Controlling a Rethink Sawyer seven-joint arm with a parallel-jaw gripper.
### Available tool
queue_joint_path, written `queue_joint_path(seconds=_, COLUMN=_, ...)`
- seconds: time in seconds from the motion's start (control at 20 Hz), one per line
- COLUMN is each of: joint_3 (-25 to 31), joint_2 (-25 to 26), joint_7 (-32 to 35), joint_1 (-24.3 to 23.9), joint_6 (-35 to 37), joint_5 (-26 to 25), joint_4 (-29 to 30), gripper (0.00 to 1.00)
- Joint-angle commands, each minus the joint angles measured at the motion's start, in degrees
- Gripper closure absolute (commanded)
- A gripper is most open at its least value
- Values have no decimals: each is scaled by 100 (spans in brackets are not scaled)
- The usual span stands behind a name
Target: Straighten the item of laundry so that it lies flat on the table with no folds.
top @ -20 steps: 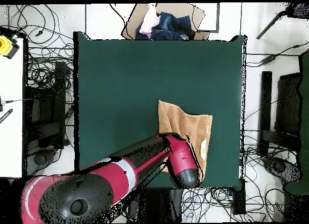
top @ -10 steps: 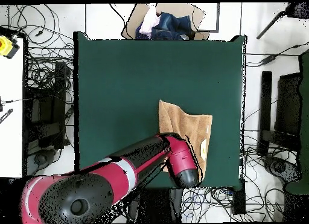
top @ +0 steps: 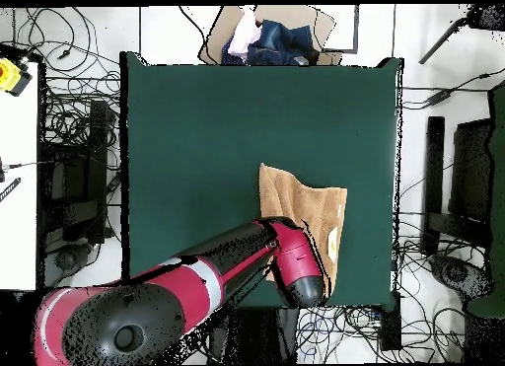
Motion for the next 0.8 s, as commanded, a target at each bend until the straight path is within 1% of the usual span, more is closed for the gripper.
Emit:
queue_joint_path(seconds=0.05, joint_3=1327, joint_2=328, joint_7=1114, joint_1=160, joint_6=360, joint_5=453, joint_4=-553, gripper=100)
queue_joint_path(seconds=0.25, joint_3=1253, joint_2=420, joint_7=1234, joint_1=336, joint_6=554, joint_5=406, joint_4=-588, gripper=100)
queue_joint_path(seconds=0.4, joint_3=1121, joint_2=556, joint_7=1582, joint_1=621, joint_6=730, joint_5=277, joint_4=-642, gripper=100)
queue_joint_path(seconds=0.5, joint_3=980, joint_2=716, joint_7=2118, joint_1=948, joint_6=879, joint_5=141, joint_4=-693, gripper=100)
queue_joint_path(seconds=0.55, joint_3=894, joint_2=818, joint_7=2504, joint_1=1199, joint_6=980, joint_5=65, joint_4=-699, gripper=100)
queue_joint_path(seconds=0.65, joint_3=874, joint_2=839, joint_7=2710, joint_1=1345, joint_6=1057, joint_5=70, joint_4=-663, gripper=100)
queue_joint_path(seconds=0.8, joint_3=865, joint_2=838, joint_7=2850, joint_1=1466, joint_6=1122, joint_5=108, joint_4=-611, gripper=100)
